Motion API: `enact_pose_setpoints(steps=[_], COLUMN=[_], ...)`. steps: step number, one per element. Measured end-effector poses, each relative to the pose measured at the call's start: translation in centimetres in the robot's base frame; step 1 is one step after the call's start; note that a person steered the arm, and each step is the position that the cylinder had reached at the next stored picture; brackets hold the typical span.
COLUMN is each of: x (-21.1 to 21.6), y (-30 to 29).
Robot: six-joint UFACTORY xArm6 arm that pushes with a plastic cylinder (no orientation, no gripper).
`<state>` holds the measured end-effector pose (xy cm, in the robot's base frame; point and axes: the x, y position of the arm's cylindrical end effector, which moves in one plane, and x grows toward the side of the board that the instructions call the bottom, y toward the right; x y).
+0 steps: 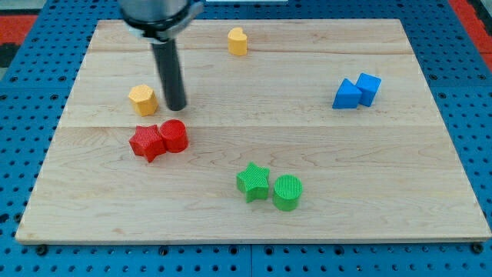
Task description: Push the yellow heart towards the yellow hexagon
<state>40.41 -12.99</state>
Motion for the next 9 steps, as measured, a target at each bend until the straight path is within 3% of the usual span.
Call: enact_pose_setpoints(steps=[2, 4, 5, 7, 9], x=[-0.8, -11.7, -16.8, -14.6, -6.9], y=[-4.7, 16.8, 19.1, 6.5, -4.6])
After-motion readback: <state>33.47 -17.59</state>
